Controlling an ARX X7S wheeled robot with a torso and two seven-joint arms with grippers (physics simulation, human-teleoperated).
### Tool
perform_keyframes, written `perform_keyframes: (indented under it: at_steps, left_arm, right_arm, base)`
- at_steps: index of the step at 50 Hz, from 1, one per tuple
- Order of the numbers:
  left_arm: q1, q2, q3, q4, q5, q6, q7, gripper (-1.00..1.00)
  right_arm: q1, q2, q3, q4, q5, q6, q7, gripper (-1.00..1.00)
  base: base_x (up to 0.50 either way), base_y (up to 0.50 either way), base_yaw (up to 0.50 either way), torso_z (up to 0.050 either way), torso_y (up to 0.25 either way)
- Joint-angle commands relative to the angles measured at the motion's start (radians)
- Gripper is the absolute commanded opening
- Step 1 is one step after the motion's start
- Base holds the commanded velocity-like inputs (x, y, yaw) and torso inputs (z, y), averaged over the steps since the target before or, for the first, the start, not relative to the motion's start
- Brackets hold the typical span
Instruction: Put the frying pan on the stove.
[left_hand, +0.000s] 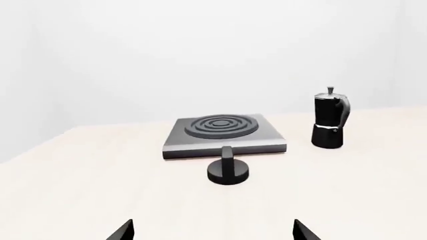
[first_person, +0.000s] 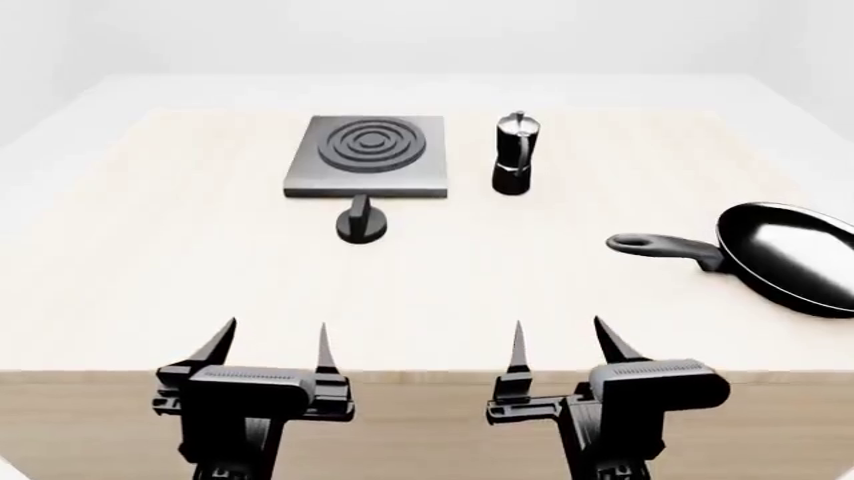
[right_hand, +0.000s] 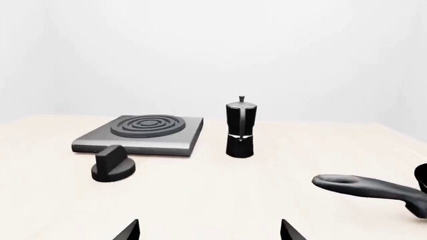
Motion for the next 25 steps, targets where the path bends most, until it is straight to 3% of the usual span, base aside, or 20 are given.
perform_keyframes:
  at_steps: [1, 25]
  left_arm:
    - [-0.001, -0.015, 0.002, 0.029, -0.027, -0.018, -0.011, 1.00]
    - [-0.011, -0.038, 0.030, 0.026, -0.030, -0.015, -0.048, 1.00]
  right_arm:
    - [0.006, 0.014, -0.012, -0.042, 0.023, 0.030, 0.011, 1.00]
    - [0.017, 0.042, -0.025, -0.067, 0.063, 0.053, 0.035, 1.00]
  base:
    - [0.17, 0.00, 0.00, 0.000, 0.000]
    - [0.20, 0.00, 0.00, 0.000, 0.000]
